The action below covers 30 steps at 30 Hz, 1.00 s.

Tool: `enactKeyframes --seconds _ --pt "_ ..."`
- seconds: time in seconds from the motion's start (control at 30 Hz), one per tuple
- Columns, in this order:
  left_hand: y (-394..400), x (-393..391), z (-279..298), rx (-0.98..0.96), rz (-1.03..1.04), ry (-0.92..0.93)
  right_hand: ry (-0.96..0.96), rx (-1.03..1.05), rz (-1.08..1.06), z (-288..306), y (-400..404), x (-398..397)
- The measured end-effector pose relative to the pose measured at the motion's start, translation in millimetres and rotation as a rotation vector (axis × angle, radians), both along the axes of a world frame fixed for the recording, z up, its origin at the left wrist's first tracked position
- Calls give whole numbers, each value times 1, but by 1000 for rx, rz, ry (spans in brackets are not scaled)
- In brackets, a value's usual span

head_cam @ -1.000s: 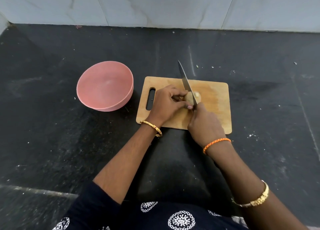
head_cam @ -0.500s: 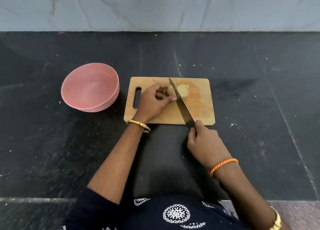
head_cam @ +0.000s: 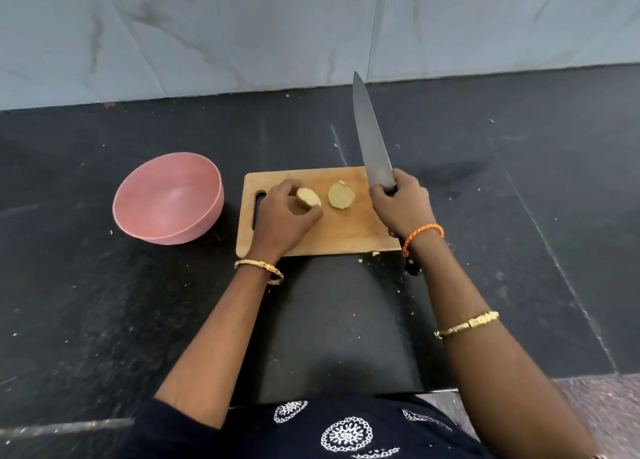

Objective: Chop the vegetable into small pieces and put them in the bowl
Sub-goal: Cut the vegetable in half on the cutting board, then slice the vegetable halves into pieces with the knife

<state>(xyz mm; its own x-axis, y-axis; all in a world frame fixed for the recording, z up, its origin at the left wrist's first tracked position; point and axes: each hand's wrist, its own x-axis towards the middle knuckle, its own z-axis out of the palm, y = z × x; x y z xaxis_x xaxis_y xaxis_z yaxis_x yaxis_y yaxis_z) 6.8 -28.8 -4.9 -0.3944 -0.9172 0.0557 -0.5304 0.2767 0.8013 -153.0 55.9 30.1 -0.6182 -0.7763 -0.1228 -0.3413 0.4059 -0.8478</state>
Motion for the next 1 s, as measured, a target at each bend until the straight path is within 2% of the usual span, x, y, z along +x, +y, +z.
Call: enactKeyframes --seconds 0.17,0.27,0.33,0.43,0.53,0.83,1.0 --pt "-2 10 4 1 -18 -176 -34 -2 72 -12 -16 -4" --pt "-2 1 11 -187 -21 -296 -67 -21 77 -17 -18 -4" --pt "-5 -14 16 -248 -81 -276 -73 -33 71 -21 -19 -3" --pt "-14 -40 21 -197 -249 -305 -74 -43 42 -25 -18 -3" --pt "-20 -51 19 -159 -302 -368 -91 -47 18 -28 -17 -4" --pt "-20 -49 26 -67 -231 -91 -109 -9 1 -39 -11 -10" --pt "-16 -45 33 -76 -331 -5 -125 -22 -42 -41 -10 -11"
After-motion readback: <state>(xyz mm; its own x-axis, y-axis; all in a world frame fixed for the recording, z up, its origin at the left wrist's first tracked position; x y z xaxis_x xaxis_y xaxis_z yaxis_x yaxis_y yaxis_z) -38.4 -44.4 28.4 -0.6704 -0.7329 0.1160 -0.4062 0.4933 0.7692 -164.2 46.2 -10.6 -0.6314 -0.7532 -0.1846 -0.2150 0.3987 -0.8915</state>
